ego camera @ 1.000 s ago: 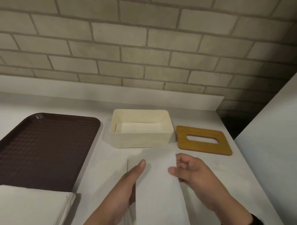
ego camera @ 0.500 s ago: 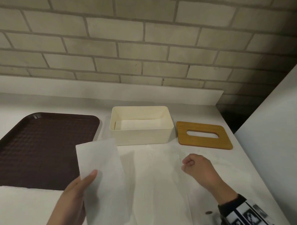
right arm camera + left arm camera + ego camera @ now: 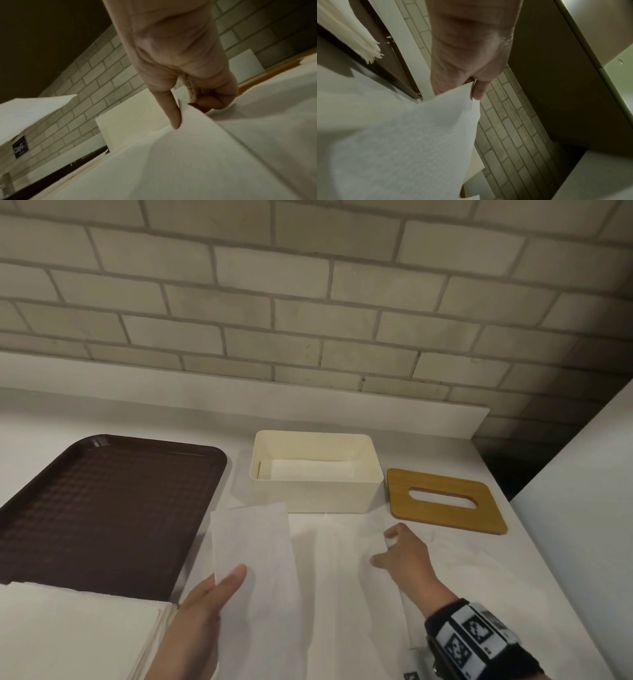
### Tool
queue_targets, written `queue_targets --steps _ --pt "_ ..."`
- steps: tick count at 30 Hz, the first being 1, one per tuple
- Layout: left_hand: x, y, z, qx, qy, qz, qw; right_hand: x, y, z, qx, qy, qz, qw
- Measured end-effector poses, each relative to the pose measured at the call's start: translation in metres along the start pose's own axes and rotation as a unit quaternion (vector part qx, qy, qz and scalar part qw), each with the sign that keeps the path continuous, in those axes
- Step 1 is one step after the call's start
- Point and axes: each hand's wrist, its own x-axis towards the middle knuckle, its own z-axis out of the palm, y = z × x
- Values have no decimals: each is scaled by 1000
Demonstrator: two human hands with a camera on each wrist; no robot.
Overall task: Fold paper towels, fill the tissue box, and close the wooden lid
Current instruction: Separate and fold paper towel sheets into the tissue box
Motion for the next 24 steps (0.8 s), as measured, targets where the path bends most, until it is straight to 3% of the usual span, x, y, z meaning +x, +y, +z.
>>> queue_targets --steps 3,6,8,10,12,16,19,24 --pt "2 0 3 -16 23 8 1000 -16 -1 -14 29 -9 -69 997" --pt "19 -18 -9 -7 65 9 998 -47 -17 -50 114 -150 -120 975" --pt "24 -24 -8 -19 66 5 998 -68 -28 -78 211 -280 -154 924" --pt "15 -13 16 -3 40 10 999 -80 -39 -96 309 -342 -183 869" --pt "8 -7 33 22 -4 9 1000 -82 -48 -98 346 -325 -202 857" --pt "1 -5 59 7 -97 -29 995 -68 -57 -70 318 -202 -199 905" --pt "4 -8 61 -48 -129 -56 989 -58 -55 -52 303 -158 -192 920" --pt "2 0 60 -89 -128 -66 986 -54 -59 -34 287 -135 -213 924"
